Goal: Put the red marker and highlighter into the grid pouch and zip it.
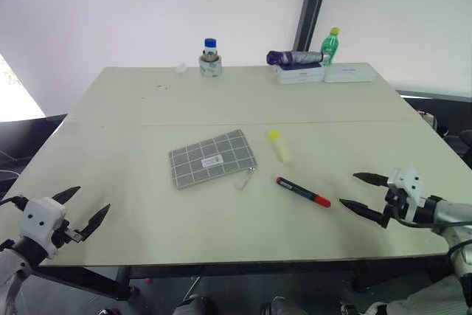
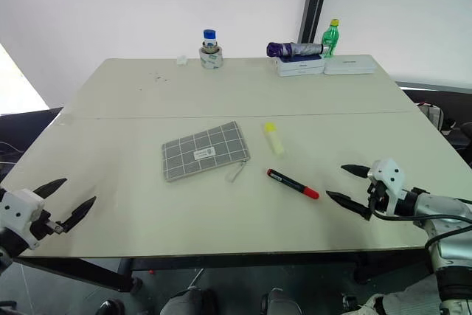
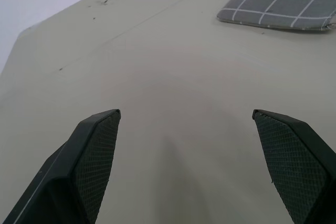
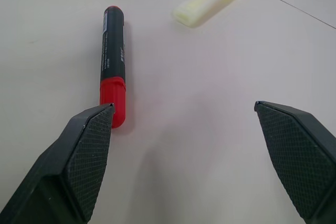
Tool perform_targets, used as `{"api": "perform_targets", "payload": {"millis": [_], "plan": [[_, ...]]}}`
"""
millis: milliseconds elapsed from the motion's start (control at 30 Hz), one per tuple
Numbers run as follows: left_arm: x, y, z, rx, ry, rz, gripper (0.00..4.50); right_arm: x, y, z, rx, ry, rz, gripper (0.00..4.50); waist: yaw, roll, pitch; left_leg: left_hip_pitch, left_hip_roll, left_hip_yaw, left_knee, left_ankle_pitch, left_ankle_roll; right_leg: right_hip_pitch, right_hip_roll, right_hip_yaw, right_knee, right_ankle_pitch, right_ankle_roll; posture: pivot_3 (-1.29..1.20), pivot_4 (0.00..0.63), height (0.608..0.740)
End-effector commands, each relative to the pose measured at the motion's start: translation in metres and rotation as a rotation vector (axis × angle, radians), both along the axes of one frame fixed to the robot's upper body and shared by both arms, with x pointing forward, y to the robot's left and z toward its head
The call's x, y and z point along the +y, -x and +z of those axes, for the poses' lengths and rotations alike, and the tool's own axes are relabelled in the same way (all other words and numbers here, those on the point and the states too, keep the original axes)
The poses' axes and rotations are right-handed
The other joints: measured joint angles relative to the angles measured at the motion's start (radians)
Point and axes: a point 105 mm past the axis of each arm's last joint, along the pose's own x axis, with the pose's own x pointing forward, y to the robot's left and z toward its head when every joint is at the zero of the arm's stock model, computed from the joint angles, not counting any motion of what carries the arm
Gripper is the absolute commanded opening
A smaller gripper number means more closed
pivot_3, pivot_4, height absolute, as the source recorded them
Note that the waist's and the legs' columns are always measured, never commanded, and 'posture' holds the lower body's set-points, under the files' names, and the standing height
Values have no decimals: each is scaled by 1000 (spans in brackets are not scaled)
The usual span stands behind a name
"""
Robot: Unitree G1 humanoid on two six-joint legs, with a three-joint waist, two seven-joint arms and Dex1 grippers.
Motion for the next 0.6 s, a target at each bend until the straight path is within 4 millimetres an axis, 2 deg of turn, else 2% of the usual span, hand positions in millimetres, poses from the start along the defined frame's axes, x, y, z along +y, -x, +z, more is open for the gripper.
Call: {"api": "perform_targets", "payload": {"millis": [33, 333, 600], "plan": [[4, 1, 14, -44, -26, 6, 4250, 2, -5, 10, -44, 5, 13, 4437, 1, 0, 0, 0, 0, 0, 0, 0, 0, 0, 0, 0, 0, 0, 0, 0, 150, 740], [1, -8, 21, -88, -98, -10, 4250, 10, -14, 14, -63, 6, 23, 4437, 0, 0, 0, 0, 0, 0, 0, 0, 0, 0, 0, 0, 0, -1, -1, 0, 150, 740], [-9, -23, 22, -134, -201, -71, 4250, 40, -42, 30, -108, -94, 20, 4437, -1, 0, 0, 0, 0, 1, 0, 0, 1, 0, 0, 0, 0, 0, 0, 0, 150, 740]]}}
